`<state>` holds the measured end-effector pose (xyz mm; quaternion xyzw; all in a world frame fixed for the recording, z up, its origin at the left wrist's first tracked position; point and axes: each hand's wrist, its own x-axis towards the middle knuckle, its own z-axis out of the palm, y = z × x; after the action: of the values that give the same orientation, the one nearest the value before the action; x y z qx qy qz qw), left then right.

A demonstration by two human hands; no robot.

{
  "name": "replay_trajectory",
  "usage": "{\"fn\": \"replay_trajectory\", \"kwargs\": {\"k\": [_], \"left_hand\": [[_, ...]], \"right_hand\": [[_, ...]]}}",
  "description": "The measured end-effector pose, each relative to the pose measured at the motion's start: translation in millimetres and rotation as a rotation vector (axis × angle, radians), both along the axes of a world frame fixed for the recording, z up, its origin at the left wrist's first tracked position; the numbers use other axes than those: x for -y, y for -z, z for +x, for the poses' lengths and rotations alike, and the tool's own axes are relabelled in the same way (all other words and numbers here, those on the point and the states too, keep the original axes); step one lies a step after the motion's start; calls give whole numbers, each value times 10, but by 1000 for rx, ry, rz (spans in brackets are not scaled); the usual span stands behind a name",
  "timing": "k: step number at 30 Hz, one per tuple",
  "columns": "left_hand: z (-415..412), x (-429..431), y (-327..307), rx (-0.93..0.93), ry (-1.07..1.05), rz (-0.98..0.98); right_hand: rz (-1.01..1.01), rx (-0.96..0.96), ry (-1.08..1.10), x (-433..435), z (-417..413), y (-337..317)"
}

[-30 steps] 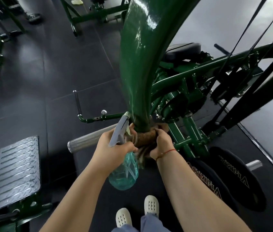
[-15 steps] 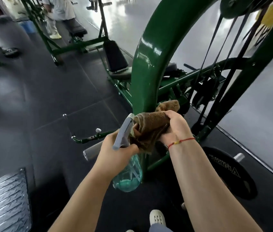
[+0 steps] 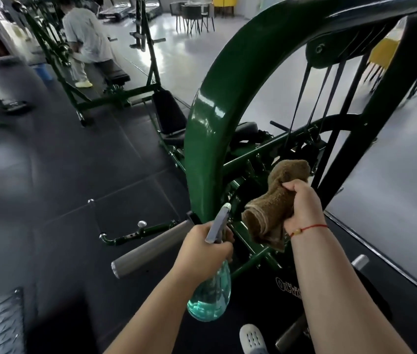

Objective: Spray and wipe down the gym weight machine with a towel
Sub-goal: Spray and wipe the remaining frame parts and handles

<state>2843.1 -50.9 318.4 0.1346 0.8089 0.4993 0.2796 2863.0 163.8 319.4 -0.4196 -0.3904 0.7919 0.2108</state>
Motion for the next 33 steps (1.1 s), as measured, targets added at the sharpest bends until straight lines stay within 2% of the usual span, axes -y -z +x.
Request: {"fn": "replay_trajectory", "kwargs": {"k": [5,9,16,25,30,33], "left_hand": [[-181,-689,141,13,35,-104],[-354,-1166,233,50,-39,-168],[-633,-1669,544,116,-362,-159],[-768,-1972,701,102,-582,-231],[-751,-1905,695,126,-610,-189],[-686,-1831,619,119,-635,-148]], "right_hand": [[-68,209,-270,-450,-104,296],[-87,318,-448,-804,-313,560],[-47,311,-501,-1223,-793,802],[-2,316,-645,-1397,-982,865],[178,189,-607,-1394,-1097,671],[525,82,-574,-1369,-1310,599]]}}
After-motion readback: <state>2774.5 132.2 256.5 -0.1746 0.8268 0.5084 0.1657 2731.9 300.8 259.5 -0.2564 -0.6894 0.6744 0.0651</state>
